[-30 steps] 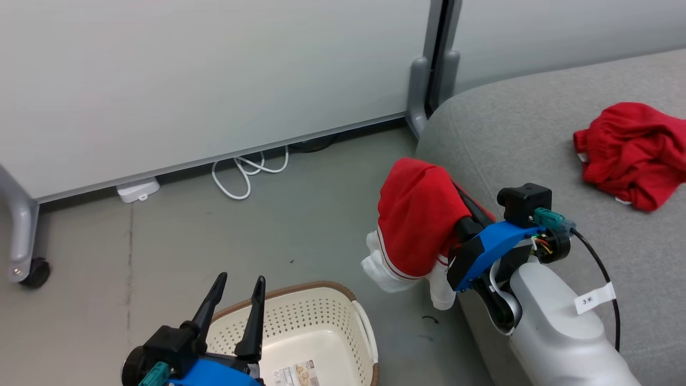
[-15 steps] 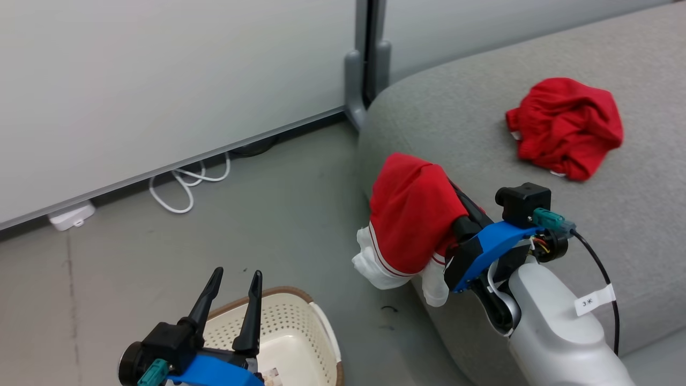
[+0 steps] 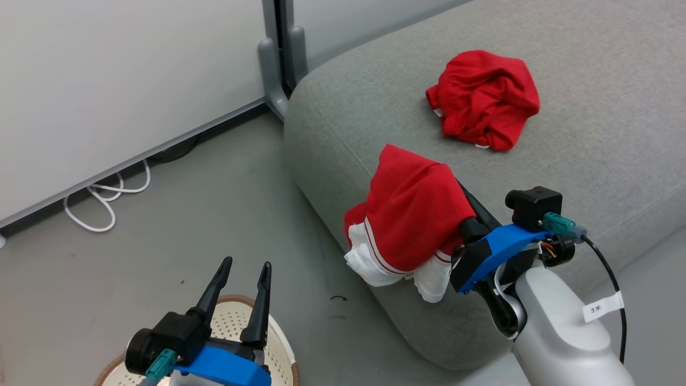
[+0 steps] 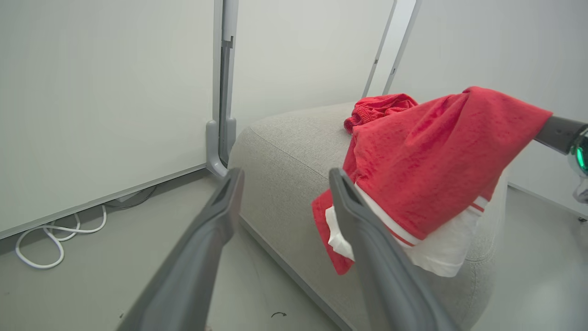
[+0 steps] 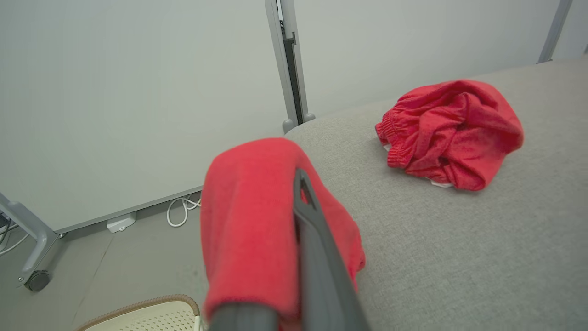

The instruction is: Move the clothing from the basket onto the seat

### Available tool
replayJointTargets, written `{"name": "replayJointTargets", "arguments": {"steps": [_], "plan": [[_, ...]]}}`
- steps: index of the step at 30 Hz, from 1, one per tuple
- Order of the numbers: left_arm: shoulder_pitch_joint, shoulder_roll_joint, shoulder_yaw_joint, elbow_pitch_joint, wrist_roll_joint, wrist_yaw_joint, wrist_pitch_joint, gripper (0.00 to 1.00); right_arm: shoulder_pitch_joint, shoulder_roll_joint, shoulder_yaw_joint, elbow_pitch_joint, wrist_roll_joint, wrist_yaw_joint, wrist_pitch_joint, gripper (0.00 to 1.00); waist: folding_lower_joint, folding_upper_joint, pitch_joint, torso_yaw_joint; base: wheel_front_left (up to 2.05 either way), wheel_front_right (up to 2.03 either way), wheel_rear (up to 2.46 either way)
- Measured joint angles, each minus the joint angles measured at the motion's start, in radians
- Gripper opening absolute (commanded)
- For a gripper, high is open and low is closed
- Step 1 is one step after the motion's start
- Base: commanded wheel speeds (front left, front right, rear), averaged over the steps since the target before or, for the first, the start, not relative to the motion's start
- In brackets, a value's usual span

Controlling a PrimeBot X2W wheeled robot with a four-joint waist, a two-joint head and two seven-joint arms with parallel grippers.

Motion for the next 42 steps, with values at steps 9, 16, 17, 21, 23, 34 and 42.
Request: {"name": "replayJointTargets", "arguments": {"steps": [9,16,17,21,23,34,42], "plan": [[-0.006,0.013,-0.018,0.0,-0.005,-0.003,0.0,1.0,0.012,0.001,-0.031,-0.016,-0.011,0.0,0.001,0.0,0.0,-0.0001,0.01,-0.019,0.0,0.0,0.0],[-0.021,0.022,-0.022,-0.009,-0.006,-0.003,0.0,1.0,-0.047,-0.004,-0.083,-0.021,0.008,0.0,0.018,0.0,0.0,0.0,0.033,-0.007,0.0,0.0,0.0],[-0.024,0.025,-0.022,-0.012,-0.003,-0.003,0.0,1.0,-0.071,-0.012,-0.097,-0.02,0.012,0.0,0.021,0.0,0.0,0.0,0.04,-0.005,0.0,0.0,0.0],[-0.05,0.036,-0.024,-0.033,0.002,-0.003,0.0,1.0,-0.174,-0.04,-0.151,-0.018,0.065,0.0,0.044,0.0,0.0,0.0,0.08,0.009,0.0,0.0,0.0],[-0.066,0.046,-0.023,-0.048,0.007,-0.003,0.0,1.0,-0.235,-0.049,-0.186,-0.031,0.144,0.0,0.057,0.0,0.0,0.0,0.109,0.017,0.0,0.0,0.0],[-0.153,0.142,-0.061,-0.123,0.028,-0.003,0.0,1.0,-0.55,-0.275,-0.32,0.01,0.132,0.0,0.107,0.0,0.0002,0.0,0.316,0.067,0.0,0.0,0.0],[-0.213,0.187,-0.073,-0.208,0.028,-0.003,0.012,1.0,-0.704,-0.4,-0.548,0.102,0.012,0.0,0.032,0.0,0.0002,-0.0001,0.458,0.118,0.0,0.0,0.0]]}}
